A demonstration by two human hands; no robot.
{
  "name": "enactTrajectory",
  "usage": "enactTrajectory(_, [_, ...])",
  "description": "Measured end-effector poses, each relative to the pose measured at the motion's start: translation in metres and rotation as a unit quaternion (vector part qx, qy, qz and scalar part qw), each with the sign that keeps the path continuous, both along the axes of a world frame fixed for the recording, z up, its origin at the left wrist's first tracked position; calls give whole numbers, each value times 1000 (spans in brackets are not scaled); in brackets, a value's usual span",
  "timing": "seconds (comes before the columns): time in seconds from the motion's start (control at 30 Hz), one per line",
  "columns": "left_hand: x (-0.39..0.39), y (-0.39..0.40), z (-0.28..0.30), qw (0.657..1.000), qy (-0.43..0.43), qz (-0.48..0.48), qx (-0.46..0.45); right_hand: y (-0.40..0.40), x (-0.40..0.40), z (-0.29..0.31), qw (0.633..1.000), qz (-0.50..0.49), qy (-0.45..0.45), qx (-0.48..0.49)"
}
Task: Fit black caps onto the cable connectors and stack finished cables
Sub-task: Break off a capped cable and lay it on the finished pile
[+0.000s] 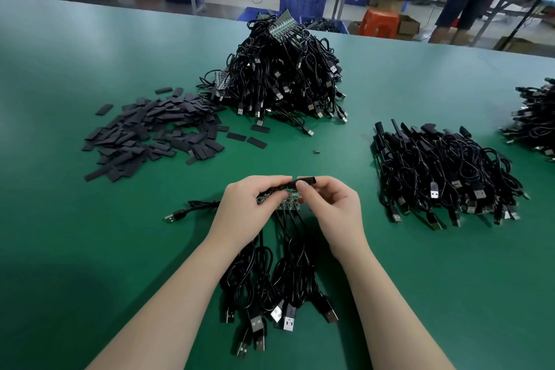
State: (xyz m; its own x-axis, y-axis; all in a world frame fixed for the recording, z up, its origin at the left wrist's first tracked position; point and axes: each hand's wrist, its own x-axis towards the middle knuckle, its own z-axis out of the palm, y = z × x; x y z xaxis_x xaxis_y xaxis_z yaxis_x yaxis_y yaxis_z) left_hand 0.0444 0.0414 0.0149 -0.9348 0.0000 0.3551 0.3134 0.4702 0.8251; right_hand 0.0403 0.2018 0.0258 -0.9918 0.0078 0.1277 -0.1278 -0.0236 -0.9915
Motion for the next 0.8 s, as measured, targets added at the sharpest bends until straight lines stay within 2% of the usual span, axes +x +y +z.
enactTrajectory(0.37, [1, 0, 2, 1000, -13, -6, 7, -1, 0, -2, 1000, 15, -1, 0])
enactTrajectory(0.53, [6, 2, 5, 999, 1, 6, -45, 1, -1, -3, 1000, 21, -4, -12])
enactTrajectory(0.8, [7, 2, 6, 999, -7, 7, -39, -1, 0, -1, 999, 39, -8, -23])
